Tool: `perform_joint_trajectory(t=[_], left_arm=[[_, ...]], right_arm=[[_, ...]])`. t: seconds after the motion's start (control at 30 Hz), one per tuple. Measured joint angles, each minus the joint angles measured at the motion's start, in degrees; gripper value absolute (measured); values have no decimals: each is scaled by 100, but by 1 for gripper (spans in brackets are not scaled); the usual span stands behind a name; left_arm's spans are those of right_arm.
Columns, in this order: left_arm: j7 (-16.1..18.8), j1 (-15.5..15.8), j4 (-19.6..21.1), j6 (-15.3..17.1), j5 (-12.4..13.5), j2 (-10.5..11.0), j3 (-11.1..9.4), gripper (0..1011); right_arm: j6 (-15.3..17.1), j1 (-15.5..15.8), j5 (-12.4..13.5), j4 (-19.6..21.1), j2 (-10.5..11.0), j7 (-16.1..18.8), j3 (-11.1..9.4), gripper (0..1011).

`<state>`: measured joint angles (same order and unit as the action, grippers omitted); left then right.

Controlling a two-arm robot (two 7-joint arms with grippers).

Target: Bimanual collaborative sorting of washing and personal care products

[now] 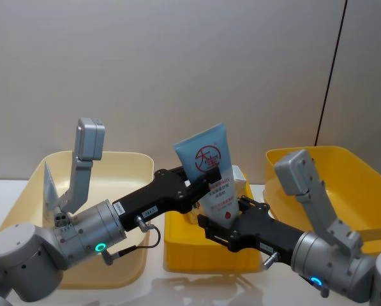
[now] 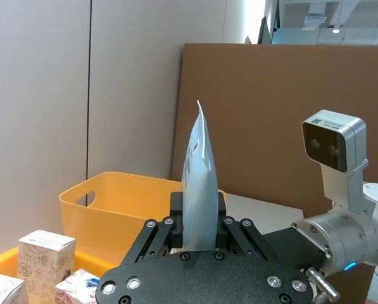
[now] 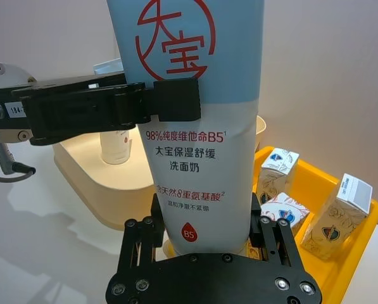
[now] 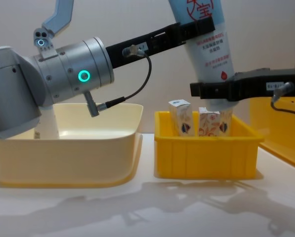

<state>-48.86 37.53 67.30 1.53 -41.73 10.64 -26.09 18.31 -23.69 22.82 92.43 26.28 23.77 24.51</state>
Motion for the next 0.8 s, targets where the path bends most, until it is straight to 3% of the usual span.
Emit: perform_joint_trajectory(t=[0.07, 0.1, 0.37, 0.73, 0.8], left_arm=[[0, 0, 0, 0, 0, 0, 1, 255], [0, 0, 0, 0, 0, 0, 0, 255], [0, 0, 0, 0, 0, -1, 0, 310], [0, 0, 0, 0, 0, 0, 0, 700], [0, 0, 0, -1, 0, 0, 0, 715]], right_arm=[[1, -9, -7, -6, 1, 1, 9, 731], [3, -15, -11, -11, 2, 2, 14, 676], [8, -47, -32, -37, 4, 12, 48, 662], [8, -52, -33, -45, 3, -34, 44, 662], [7, -33, -31, -38, -9, -87, 15, 662]])
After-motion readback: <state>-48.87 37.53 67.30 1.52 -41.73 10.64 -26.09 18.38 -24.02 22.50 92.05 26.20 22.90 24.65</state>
